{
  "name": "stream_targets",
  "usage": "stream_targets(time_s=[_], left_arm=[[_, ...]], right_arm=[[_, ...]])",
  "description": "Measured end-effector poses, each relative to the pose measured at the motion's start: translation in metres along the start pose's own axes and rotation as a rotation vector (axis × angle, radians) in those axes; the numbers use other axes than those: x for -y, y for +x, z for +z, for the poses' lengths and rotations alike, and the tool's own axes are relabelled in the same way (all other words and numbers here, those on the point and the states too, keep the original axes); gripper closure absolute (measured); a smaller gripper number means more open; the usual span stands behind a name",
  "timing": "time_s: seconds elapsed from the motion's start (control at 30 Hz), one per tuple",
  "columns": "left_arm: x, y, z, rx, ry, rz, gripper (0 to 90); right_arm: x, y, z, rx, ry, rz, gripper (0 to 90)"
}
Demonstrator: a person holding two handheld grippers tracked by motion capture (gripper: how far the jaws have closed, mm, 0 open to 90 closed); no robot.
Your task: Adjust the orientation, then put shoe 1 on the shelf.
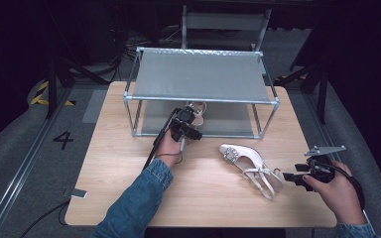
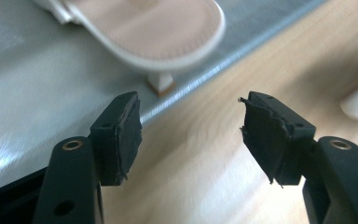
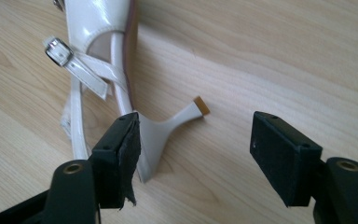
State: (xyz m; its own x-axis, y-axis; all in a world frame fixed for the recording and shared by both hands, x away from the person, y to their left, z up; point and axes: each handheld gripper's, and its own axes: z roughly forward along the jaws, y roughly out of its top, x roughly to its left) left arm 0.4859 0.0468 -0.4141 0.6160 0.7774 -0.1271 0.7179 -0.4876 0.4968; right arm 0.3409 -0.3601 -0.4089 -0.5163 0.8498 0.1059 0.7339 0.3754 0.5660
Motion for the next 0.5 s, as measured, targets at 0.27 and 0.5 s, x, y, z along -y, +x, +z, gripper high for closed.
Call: stream_targets(time_s=[0.27,0.5], left_arm=[[0.026,-0.001,-0.034,0.002,0.021,-0.029,36.1],[0.055,0.008,-0.063,-0.032,0.039,-0.039,35.4]], right_arm=[[-0.023,0.013,0.001,-0.028,-0.013,-0.070,34.0],[-0.042,0.025,0.012,-0.066,0.001,-0.134,32.9]])
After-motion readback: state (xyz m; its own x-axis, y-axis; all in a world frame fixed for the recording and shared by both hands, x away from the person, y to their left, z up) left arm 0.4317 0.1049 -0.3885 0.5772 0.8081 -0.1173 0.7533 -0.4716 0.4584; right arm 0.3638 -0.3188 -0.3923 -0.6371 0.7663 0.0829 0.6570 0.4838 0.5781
